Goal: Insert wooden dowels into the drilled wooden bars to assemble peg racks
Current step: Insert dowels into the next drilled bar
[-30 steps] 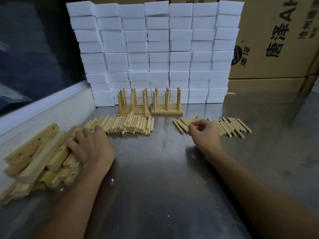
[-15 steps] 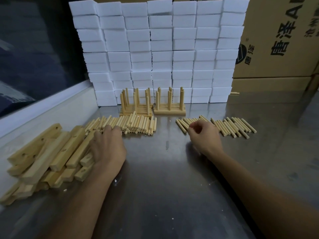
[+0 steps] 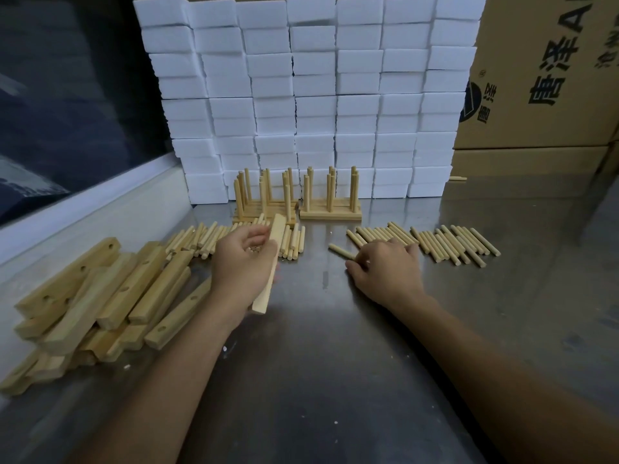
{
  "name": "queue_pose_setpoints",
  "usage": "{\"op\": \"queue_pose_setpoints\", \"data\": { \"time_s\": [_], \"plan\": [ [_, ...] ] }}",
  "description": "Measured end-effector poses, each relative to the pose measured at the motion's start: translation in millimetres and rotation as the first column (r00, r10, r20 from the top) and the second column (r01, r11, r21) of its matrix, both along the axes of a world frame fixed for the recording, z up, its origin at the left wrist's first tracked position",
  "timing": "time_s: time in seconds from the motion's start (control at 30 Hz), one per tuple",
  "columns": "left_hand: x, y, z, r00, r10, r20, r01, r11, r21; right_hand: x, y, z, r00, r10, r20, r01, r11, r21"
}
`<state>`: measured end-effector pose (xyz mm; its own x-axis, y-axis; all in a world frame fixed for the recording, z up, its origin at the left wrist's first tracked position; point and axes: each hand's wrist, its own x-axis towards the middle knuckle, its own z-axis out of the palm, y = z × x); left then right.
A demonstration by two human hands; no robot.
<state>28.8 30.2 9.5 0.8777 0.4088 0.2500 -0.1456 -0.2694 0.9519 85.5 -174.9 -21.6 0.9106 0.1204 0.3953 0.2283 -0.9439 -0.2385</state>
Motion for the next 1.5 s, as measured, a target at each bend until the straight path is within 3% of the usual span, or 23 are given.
{"op": "queue_pose_setpoints", "data": {
  "time_s": [0.1, 0.23, 0.33, 0.5, 0.63, 0.73, 0.9, 1.07, 1.17, 1.37, 1.5],
  "plan": [
    [-2, -3, 0, 0.99, -0.135, -0.032, 0.121, 0.952, -0.28, -2, 1, 2, 0.998, 0.057, -0.015, -0.054, 0.992, 0.117],
    [-3, -5, 2, 0.97, -0.24, -0.026, 0.201, 0.861, -0.468, -1, 2, 2, 0.984, 0.156, -0.091, -0.143, 0.981, 0.133],
    [-5, -5, 1, 0.941, -0.339, 0.01, 0.274, 0.742, -0.611, -2, 2, 2, 0.985, 0.154, -0.075, -0.143, 0.98, 0.136],
    [-5, -5, 0, 0.915, -0.403, 0.002, 0.311, 0.703, -0.64, -7, 8, 7, 0.986, 0.162, -0.045, -0.144, 0.951, 0.274],
    [-5, -5, -1, 0.902, -0.431, -0.016, 0.32, 0.695, -0.644, -17, 23, 6, 0.938, 0.34, -0.066, -0.291, 0.876, 0.385],
    [-6, -7, 0, 0.882, -0.47, -0.01, 0.342, 0.655, -0.673, -21, 25, 1, 0.909, 0.416, 0.013, -0.383, 0.824, 0.417],
    [-5, -4, -2, 0.871, -0.487, -0.061, 0.351, 0.706, -0.614, -21, 21, 2, 0.924, 0.338, 0.178, -0.381, 0.768, 0.516],
    [-4, -1, -2, 0.883, -0.441, -0.163, 0.315, 0.813, -0.49, -22, 22, 1, 0.921, 0.359, 0.152, -0.384, 0.768, 0.512],
    [-5, -1, -2, 0.888, -0.412, -0.206, 0.293, 0.85, -0.437, -22, 22, 1, 0.914, 0.338, 0.223, -0.405, 0.774, 0.487],
    [-7, -7, -3, 0.93, -0.305, -0.203, 0.239, 0.926, -0.293, -24, 22, 0, 0.916, 0.263, 0.303, -0.372, 0.838, 0.399],
    [-7, -11, -6, 0.958, -0.249, -0.145, 0.23, 0.964, -0.136, -24, 22, 0, 0.919, 0.244, 0.311, -0.367, 0.818, 0.442]
  ]
}}
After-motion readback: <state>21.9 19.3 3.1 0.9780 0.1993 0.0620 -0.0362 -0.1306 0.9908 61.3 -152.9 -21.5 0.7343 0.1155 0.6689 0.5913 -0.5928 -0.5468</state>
